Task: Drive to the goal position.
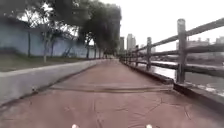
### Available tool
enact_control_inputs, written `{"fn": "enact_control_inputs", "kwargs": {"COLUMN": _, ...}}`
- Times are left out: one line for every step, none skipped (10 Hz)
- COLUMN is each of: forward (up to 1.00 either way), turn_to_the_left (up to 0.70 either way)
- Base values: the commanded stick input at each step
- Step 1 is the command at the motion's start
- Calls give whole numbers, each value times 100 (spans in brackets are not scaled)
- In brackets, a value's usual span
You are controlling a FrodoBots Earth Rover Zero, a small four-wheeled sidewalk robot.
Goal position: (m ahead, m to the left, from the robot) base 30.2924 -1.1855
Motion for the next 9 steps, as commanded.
{"fn": "enact_control_inputs", "kwargs": {"forward": 100, "turn_to_the_left": -40}}
{"fn": "enact_control_inputs", "kwargs": {"forward": 100, "turn_to_the_left": -40}}
{"fn": "enact_control_inputs", "kwargs": {"forward": 100, "turn_to_the_left": -2}}
{"fn": "enact_control_inputs", "kwargs": {"forward": 100, "turn_to_the_left": 0}}
{"fn": "enact_control_inputs", "kwargs": {"forward": 100, "turn_to_the_left": 0}}
{"fn": "enact_control_inputs", "kwargs": {"forward": 100, "turn_to_the_left": 0}}
{"fn": "enact_control_inputs", "kwargs": {"forward": 100, "turn_to_the_left": 0}}
{"fn": "enact_control_inputs", "kwargs": {"forward": 100, "turn_to_the_left": 0}}
{"fn": "enact_control_inputs", "kwargs": {"forward": 100, "turn_to_the_left": 0}}
